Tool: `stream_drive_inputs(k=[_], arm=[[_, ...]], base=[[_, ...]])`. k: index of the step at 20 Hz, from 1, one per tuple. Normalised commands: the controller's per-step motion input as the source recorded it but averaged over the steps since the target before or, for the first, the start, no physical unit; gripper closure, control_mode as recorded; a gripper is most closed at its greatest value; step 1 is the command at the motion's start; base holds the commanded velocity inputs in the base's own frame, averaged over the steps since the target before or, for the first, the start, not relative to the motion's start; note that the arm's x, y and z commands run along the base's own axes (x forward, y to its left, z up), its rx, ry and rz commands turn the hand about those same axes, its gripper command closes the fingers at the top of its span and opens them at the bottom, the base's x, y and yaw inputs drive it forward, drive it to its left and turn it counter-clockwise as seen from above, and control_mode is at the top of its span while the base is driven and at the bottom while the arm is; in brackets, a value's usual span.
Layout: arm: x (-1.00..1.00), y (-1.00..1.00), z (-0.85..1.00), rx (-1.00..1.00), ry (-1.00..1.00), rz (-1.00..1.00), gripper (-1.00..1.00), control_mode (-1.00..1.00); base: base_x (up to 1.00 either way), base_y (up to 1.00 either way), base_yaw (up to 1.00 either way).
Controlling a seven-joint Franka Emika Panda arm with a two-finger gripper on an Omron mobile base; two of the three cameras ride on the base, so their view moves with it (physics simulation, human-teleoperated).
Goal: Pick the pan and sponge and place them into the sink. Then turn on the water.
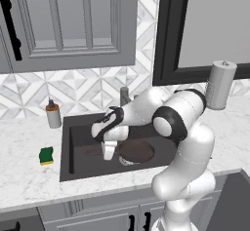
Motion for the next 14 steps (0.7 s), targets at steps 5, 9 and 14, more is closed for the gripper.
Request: stream_drive_inputs(k=[5,9,14], arm=[[0.17,0.0,-0.27,-0.06,0.02,-0.02,1.0,-1.0],[0.14,0.0,-0.27,-0.03,0.01,-0.03,1.0,-1.0],[0.13,0.0,-0.25,0.0,0.0,-0.03,1.0,-1.0]], base=[[0.0,0.0,0.0],[0.0,0.0,0.0],[0.0,0.0,0.0]])
